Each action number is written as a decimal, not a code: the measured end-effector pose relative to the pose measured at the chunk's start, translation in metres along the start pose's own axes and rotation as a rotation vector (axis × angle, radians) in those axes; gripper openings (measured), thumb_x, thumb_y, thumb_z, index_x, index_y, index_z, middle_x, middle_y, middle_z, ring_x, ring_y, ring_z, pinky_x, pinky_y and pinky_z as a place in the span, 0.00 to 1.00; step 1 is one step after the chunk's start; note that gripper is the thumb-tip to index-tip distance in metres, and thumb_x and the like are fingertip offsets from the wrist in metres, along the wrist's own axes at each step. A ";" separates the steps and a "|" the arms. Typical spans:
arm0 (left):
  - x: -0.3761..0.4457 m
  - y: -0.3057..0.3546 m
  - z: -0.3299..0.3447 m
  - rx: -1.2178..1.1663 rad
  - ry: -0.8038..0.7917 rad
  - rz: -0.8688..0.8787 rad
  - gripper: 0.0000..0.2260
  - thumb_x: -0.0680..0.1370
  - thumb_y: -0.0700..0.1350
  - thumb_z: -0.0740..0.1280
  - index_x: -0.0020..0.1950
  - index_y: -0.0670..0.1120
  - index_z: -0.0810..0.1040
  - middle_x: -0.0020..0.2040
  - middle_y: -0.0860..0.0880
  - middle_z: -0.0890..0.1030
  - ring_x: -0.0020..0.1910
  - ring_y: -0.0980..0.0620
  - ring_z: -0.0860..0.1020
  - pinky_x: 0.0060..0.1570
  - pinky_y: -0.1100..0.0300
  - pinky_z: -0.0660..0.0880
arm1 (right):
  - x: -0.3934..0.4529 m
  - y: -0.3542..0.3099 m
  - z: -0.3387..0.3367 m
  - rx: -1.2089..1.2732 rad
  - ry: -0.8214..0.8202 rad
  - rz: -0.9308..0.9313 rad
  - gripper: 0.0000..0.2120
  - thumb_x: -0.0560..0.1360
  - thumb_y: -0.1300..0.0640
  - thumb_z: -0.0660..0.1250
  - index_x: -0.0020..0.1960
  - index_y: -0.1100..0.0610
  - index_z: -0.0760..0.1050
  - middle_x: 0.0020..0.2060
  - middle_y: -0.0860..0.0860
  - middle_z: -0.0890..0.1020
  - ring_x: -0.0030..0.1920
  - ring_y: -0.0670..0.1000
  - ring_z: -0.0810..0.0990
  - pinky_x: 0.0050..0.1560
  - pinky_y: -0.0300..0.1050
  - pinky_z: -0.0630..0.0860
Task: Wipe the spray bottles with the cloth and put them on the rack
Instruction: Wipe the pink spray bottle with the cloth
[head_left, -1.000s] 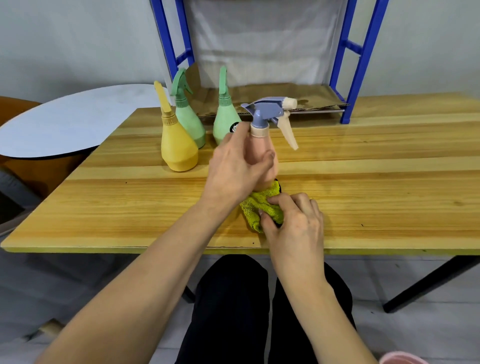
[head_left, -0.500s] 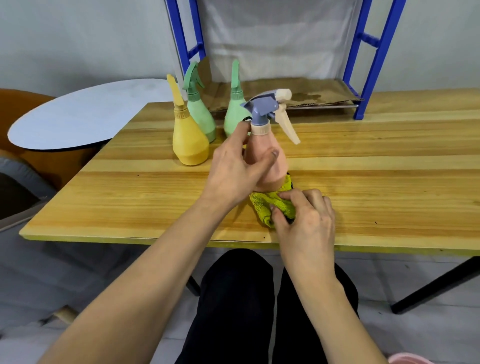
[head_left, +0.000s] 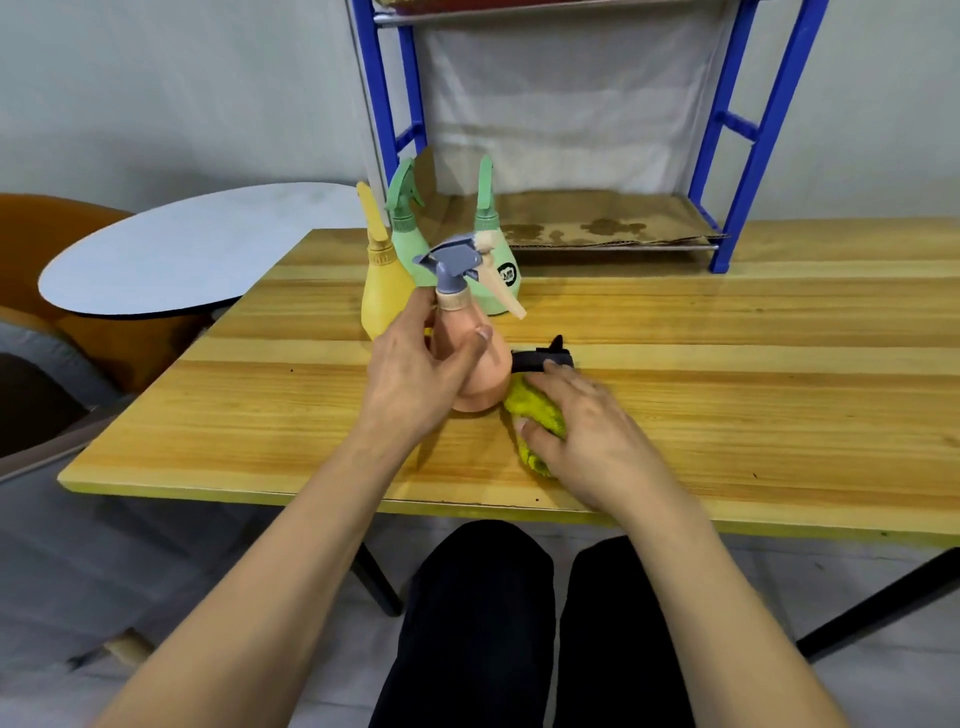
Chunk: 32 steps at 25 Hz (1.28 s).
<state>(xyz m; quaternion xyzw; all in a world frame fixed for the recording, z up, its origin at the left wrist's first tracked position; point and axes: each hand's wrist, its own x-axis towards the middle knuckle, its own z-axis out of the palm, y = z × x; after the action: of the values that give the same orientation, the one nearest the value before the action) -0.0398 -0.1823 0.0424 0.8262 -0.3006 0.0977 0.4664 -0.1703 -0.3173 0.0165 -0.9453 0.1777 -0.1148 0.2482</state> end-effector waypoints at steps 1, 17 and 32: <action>-0.001 -0.003 0.000 -0.004 -0.003 0.000 0.17 0.77 0.54 0.73 0.62 0.50 0.74 0.49 0.52 0.82 0.47 0.50 0.79 0.43 0.56 0.77 | 0.002 0.002 0.009 0.046 0.030 0.022 0.26 0.80 0.47 0.65 0.77 0.48 0.67 0.77 0.47 0.66 0.77 0.51 0.62 0.75 0.45 0.57; -0.014 -0.008 0.010 -0.067 -0.021 0.106 0.22 0.78 0.58 0.72 0.70 0.52 0.76 0.56 0.56 0.83 0.53 0.55 0.81 0.54 0.53 0.79 | 0.029 -0.019 0.013 0.580 0.405 -0.003 0.17 0.82 0.59 0.62 0.69 0.49 0.76 0.63 0.46 0.80 0.63 0.45 0.77 0.66 0.37 0.70; -0.016 -0.007 0.016 -0.046 0.033 0.029 0.27 0.75 0.62 0.72 0.71 0.54 0.75 0.57 0.55 0.82 0.53 0.56 0.80 0.50 0.59 0.79 | 0.004 -0.008 -0.013 0.119 0.330 0.060 0.20 0.82 0.57 0.62 0.73 0.49 0.72 0.63 0.53 0.78 0.62 0.57 0.75 0.61 0.46 0.70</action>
<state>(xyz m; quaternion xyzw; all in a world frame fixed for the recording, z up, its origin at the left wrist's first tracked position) -0.0501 -0.1866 0.0217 0.8091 -0.3067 0.1113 0.4887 -0.1689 -0.3177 0.0326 -0.8916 0.2370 -0.2714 0.2742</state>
